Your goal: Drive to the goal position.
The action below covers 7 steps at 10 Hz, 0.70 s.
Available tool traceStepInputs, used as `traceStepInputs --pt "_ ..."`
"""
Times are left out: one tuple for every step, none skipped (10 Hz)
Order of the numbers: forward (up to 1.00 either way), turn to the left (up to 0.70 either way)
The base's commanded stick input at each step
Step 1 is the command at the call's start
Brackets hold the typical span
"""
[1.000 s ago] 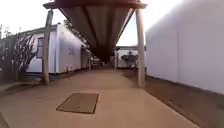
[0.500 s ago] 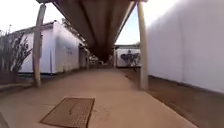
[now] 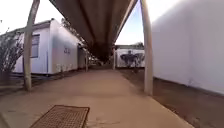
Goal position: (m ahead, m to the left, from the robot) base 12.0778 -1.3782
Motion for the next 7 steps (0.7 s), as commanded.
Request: traceStepInputs --pt "0.70 0.00" --pt "0.70 0.16" --pt "0.70 0.27" --pt "0.70 0.32" --pt "0.70 0.27" --pt "0.70 0.06" --pt "0.70 0.00"
